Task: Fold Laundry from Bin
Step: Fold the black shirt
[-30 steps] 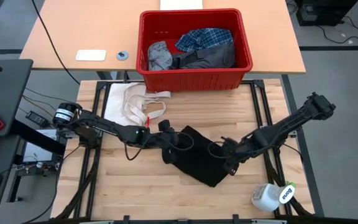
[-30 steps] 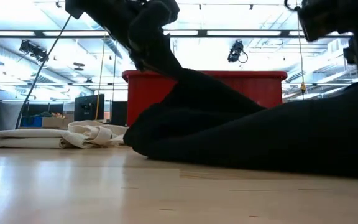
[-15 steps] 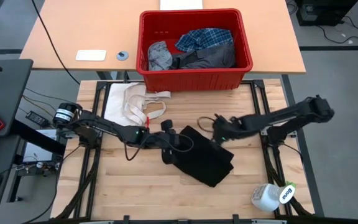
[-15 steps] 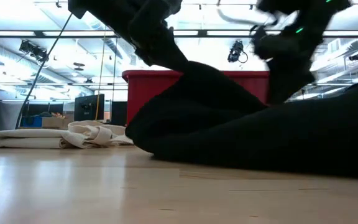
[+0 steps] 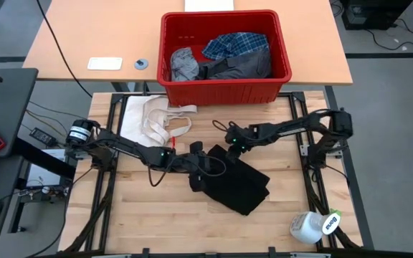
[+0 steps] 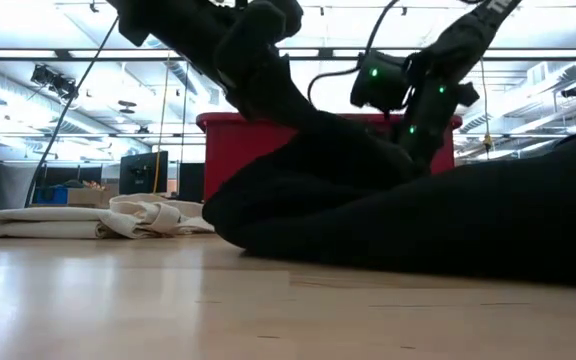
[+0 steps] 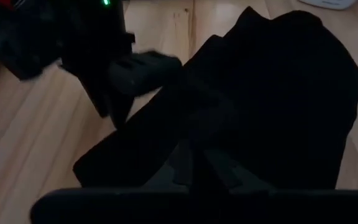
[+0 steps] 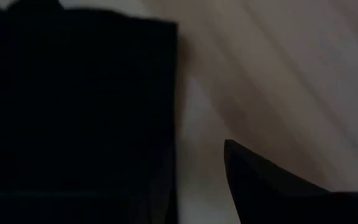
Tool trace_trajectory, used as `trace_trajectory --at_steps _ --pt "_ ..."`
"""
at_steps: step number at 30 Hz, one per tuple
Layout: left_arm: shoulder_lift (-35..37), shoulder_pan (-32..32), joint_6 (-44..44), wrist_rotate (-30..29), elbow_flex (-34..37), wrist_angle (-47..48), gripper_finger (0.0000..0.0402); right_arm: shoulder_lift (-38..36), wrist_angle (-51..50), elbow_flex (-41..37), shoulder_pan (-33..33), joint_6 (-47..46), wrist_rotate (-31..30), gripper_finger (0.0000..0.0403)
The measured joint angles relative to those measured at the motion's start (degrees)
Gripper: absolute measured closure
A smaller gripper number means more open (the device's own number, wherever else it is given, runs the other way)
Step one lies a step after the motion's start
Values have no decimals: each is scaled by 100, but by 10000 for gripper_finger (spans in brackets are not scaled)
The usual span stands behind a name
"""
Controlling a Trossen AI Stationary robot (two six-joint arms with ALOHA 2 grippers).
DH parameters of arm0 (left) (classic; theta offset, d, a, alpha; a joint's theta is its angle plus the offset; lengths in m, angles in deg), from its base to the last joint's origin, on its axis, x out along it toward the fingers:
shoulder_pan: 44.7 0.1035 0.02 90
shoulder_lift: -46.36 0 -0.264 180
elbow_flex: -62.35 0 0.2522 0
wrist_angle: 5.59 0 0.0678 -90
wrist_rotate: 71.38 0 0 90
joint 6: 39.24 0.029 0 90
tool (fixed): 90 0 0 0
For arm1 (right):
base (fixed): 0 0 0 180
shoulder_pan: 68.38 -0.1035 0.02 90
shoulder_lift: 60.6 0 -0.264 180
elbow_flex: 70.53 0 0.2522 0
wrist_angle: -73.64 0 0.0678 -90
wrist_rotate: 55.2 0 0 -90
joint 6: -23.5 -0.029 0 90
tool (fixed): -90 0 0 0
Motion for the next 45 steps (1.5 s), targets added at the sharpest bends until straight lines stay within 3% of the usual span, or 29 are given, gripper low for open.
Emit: trace_trajectory --at_steps 4,9,14,16,23,28,33,40,45 --pt "-59 0 -6 -4 0 -171 390 277 120 13 -44 86 156 256" --pt "-59 143 -6 -418 0 -159 390 268 408 -2 -194 317 344 256" --pt "-126 421 -5 -481 -4 -133 390 162 1151 -2 -373 719 1260 257" --pt "-136 541 38 -470 -2 -79 390 167 1299 -2 -437 724 1338 257" --pt "-204 798 142 -267 -4 -211 390 -88 674 -2 -355 434 1054 257" --pt "-214 840 336 -260 -2 -576 390 -712 -87 -2 -178 250 581 257" --pt "-214 896 432 -259 -4 -773 390 -1326 -815 2 -205 -36 553 257" --pt "-237 901 438 -258 -4 -780 390 -2053 -942 0 -838 -389 529 257" --pt "-413 900 424 -258 -4 -956 390 -2032 -915 0 -1435 -475 -170 257"
